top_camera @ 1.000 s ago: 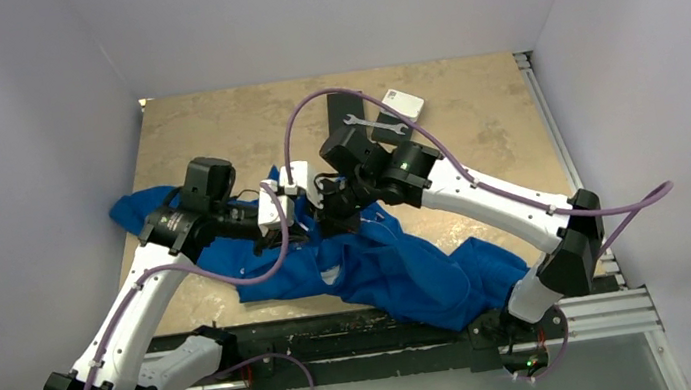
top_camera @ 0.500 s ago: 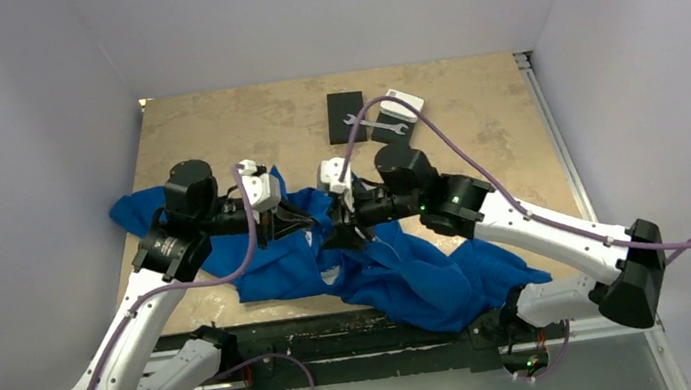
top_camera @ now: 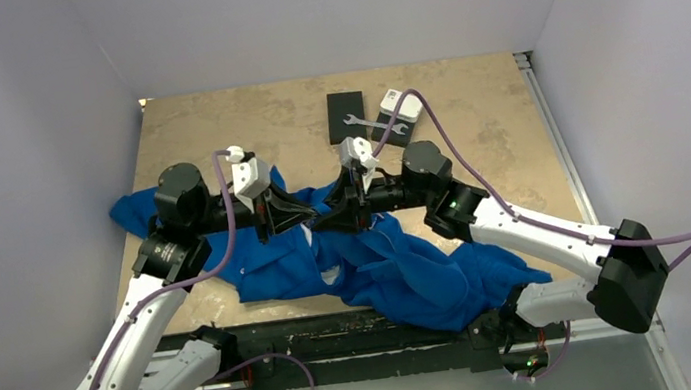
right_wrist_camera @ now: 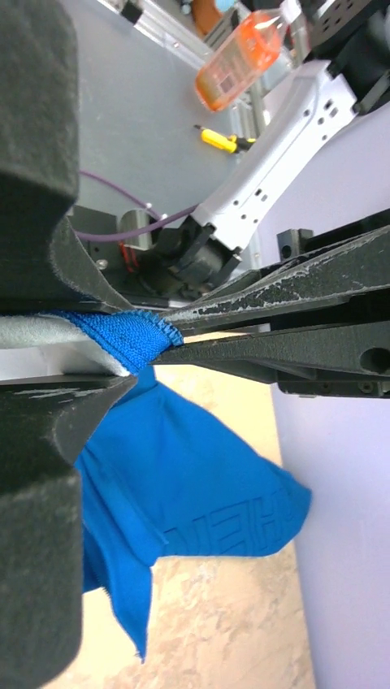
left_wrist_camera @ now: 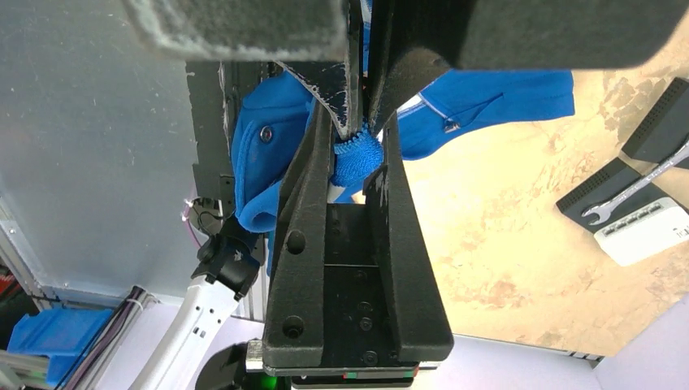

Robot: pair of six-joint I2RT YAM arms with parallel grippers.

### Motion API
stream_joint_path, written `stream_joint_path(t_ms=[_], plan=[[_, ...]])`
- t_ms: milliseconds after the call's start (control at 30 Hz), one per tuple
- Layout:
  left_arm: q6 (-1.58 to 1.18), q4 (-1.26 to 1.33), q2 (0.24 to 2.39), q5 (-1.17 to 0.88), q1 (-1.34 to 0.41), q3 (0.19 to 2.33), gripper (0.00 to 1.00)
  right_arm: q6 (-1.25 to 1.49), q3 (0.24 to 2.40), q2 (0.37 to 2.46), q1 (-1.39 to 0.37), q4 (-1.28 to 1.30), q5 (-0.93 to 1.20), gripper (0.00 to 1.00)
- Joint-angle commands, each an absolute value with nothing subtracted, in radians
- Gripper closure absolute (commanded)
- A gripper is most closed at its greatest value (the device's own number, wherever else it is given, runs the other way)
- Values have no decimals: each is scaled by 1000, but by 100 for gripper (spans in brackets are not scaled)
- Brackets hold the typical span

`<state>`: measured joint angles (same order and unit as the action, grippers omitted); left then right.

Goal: Zip up the jacket

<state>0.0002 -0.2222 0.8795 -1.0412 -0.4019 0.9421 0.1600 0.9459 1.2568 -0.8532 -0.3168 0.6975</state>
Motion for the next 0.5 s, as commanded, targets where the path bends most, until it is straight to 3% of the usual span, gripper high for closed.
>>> stream_joint_path(t_ms=[0,67,167,367,467], plan=[[-136,-56,842,-1013,-403,905,100,288,883,1232,-844,-573,754,74],[-139,-52,836,-1004,-404,898,100,300,870,1235,-841,-597,760,88],[-116,-80,832,-1000,-404,902,100,309,844,1214,-832,-604,746,100],[-42,-155,828,-998,-403,907,98,329,805,1137,-788,-601,749,100],[20,-223,848,-943,-403,935,46,261,848,1150,-787,-465,755,100]])
